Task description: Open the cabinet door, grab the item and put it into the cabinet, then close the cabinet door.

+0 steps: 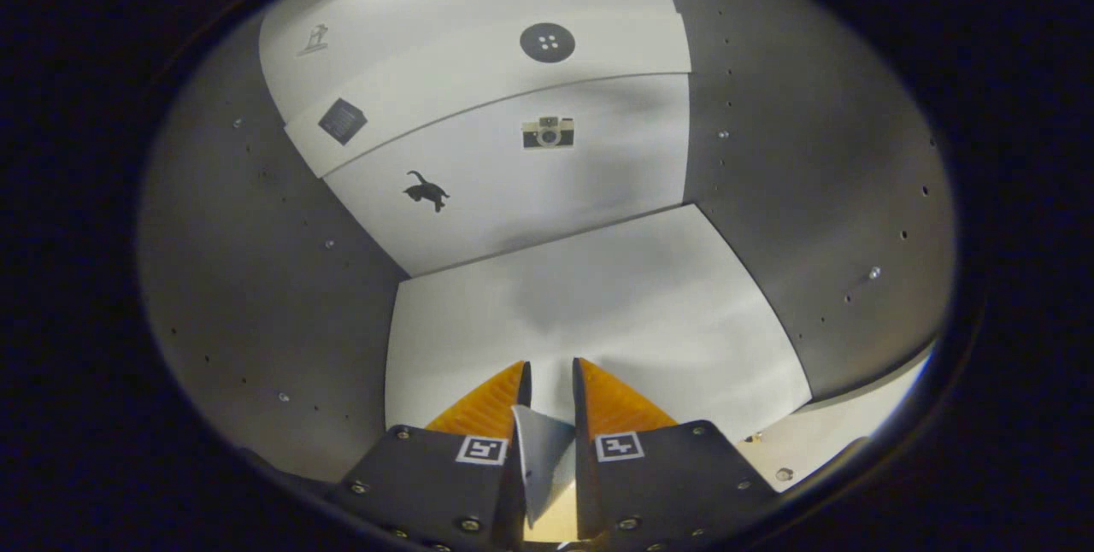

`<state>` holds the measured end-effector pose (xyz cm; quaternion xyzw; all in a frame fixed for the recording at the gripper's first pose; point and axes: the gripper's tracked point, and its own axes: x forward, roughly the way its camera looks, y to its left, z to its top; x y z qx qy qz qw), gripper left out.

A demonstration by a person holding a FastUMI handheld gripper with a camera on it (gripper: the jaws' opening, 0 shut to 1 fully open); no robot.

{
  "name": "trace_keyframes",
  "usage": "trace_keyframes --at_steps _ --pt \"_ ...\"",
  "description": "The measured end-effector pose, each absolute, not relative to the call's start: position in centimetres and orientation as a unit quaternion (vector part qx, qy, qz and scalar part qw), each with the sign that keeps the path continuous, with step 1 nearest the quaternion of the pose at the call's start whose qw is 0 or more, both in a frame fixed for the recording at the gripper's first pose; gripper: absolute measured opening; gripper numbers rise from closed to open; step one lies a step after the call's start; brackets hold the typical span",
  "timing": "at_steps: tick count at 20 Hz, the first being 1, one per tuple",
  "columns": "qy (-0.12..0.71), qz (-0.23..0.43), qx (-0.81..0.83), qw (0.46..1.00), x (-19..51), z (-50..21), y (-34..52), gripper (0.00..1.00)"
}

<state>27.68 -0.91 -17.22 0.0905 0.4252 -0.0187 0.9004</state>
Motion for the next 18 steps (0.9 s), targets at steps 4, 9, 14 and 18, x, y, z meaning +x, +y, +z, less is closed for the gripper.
trace_keyframes --at_steps 4,9,14,18 --pt "0.385 0.001 0.132 0.913 28.4 -14.7 0.1 0.23" --pt "0.309 0.018 0.146 0.940 28.6 -10.5 -0.1 0.22" --pt "0.236 0.023 0.140 0.961 26.3 -6.0 -0.4 0.22" --pt "0.172 0.024 0.106 0.979 22.4 -2.4 -0.2 0.22"
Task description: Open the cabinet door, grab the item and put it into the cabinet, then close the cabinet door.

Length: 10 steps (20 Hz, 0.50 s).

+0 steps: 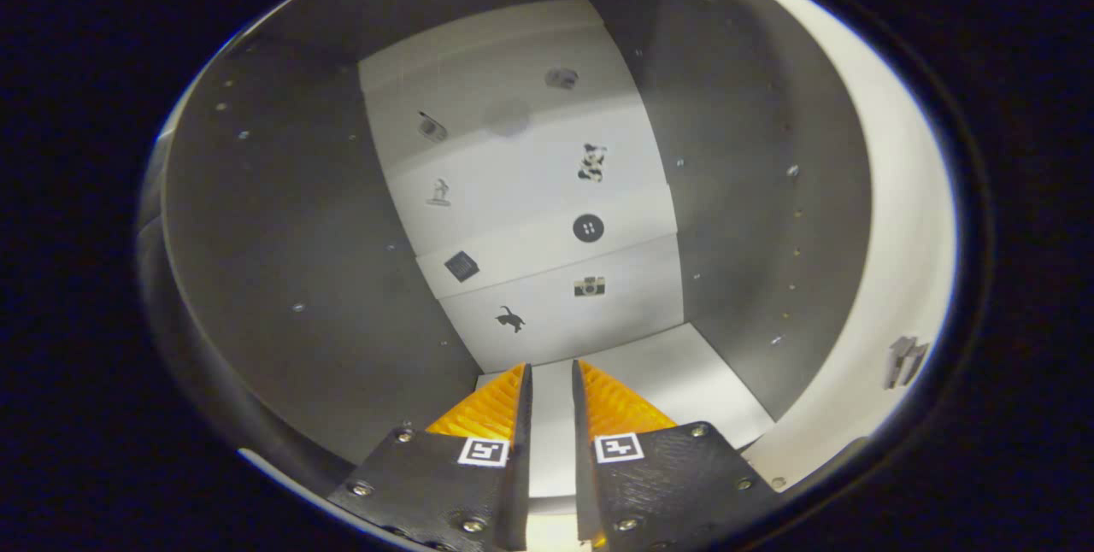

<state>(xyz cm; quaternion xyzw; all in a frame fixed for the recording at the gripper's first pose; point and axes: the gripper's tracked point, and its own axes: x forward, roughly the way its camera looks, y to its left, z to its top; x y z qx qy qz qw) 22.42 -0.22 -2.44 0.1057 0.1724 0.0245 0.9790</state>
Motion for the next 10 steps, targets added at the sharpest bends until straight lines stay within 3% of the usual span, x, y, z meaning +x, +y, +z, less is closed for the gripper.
trace_keyframes --at_steps 5,10 --pt "0.109 0.033 0.079 0.990 16.2 1.4 0.2 0.23" --pt "0.072 0.033 0.048 0.996 9.3 3.7 -0.3 0.56"
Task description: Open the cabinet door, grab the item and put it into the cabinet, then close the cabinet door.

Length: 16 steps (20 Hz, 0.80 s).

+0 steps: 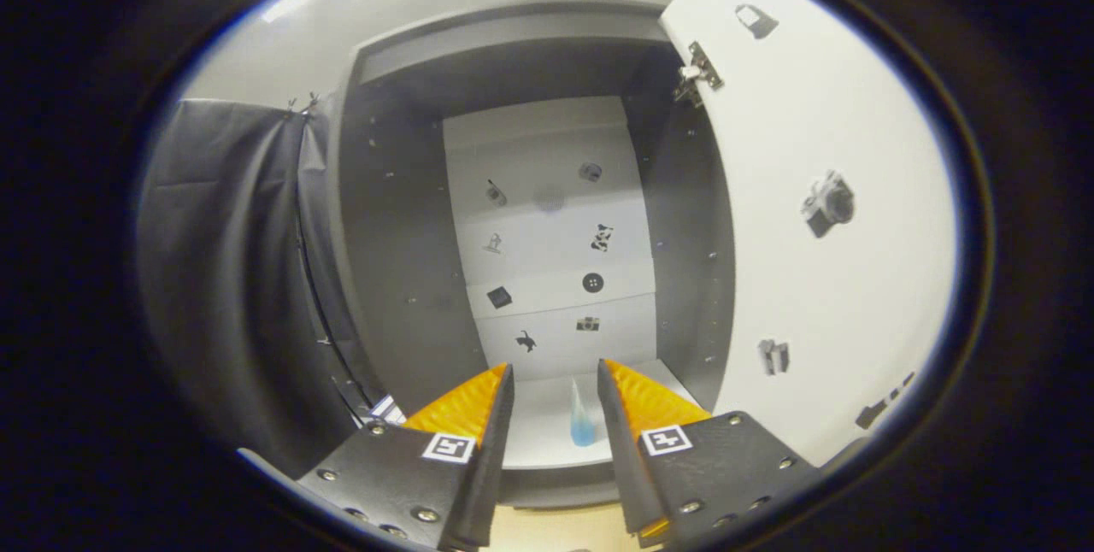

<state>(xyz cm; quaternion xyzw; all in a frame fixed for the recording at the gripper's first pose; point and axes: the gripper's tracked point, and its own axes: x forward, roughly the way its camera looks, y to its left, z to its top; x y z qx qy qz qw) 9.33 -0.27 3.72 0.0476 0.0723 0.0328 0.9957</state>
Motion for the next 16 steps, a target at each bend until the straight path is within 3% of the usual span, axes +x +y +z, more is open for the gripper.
trace_keyframes --at_steps 2,7,16 --pt "0.055 0.029 0.032 0.998 6.6 4.5 -0.6 0.68" --pt "0.022 -0.012 0.005 1.000 0.4 5.8 -3.3 0.85" --pt "-0.001 -0.173 -0.008 0.985 -12.5 8.2 -14.1 0.86"
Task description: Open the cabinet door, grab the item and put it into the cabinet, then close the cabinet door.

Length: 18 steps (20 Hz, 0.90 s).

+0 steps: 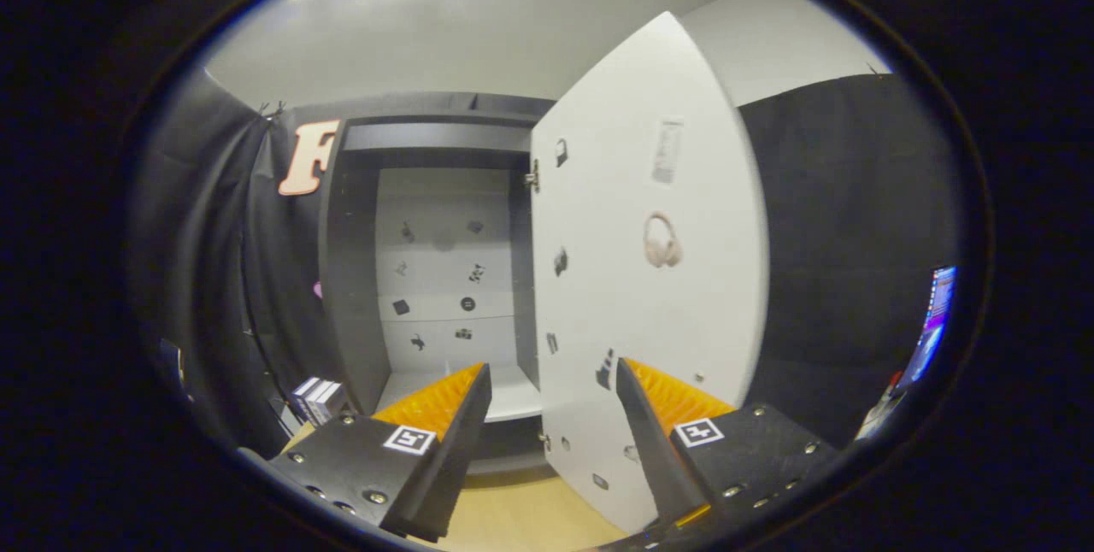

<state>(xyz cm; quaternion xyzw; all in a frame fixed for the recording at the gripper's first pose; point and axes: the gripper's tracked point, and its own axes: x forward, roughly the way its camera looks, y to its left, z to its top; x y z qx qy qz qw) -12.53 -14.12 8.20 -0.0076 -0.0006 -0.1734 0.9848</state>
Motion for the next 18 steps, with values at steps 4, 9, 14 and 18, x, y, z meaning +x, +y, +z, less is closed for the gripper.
trace_keyframes --at_steps 4,9,14,18 --pt "-0.002 -0.265 -0.014 0.964 -17.1 7.9 -20.1 0.86" --pt "-0.007 -0.349 -0.012 0.937 -20.4 7.9 -26.1 0.86" --pt "0.006 -0.377 -0.018 0.926 -20.0 6.7 -29.5 0.87" --pt "0.017 -0.366 -0.022 0.930 -18.6 6.6 -30.3 0.87"
